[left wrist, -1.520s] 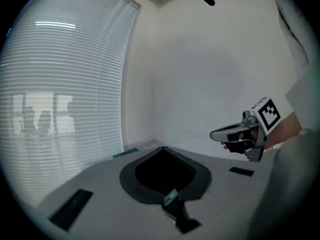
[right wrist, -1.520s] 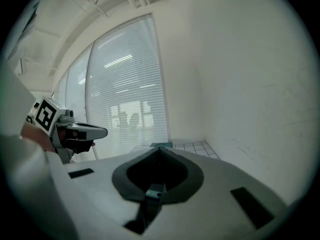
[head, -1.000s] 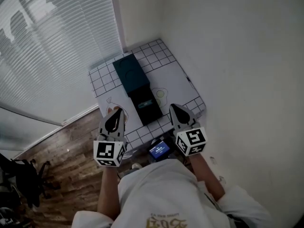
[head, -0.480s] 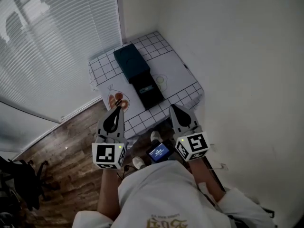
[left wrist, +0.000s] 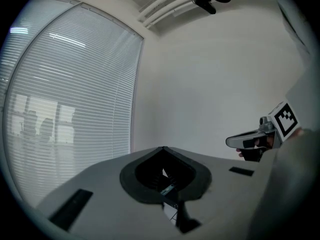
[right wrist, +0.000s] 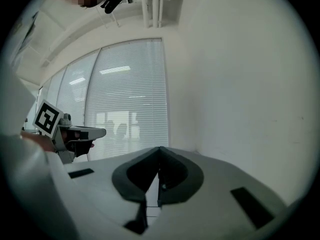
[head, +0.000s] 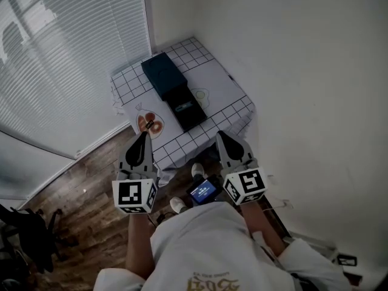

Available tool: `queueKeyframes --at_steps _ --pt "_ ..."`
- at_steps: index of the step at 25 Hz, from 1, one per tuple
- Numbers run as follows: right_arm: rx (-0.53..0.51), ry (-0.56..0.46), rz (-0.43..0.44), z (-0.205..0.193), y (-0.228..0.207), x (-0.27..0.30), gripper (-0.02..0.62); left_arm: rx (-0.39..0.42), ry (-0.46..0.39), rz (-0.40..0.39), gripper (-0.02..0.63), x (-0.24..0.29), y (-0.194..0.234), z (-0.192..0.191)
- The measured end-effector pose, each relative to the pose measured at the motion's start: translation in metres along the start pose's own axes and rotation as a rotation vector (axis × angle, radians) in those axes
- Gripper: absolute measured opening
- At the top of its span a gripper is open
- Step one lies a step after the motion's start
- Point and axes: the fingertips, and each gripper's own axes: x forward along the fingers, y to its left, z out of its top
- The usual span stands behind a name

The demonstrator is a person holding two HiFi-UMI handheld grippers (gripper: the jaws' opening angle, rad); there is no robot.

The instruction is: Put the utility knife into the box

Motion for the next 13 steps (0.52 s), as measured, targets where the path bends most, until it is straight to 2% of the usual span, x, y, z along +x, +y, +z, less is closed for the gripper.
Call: queueKeyframes --at_steps 6,13 --pt "-0.01 0.0 0.004 0.0023 -0.0015 0.0011 0.006 -0.018 -0.028 0.008 0.008 -0.0005 0.0029 0.0034" --pt "-0.011 0.004 -0.009 0.0045 -0.0056 0.0005 0.006 -0.006 -0.019 0.009 0.008 0.0015 0.0037 0.0064"
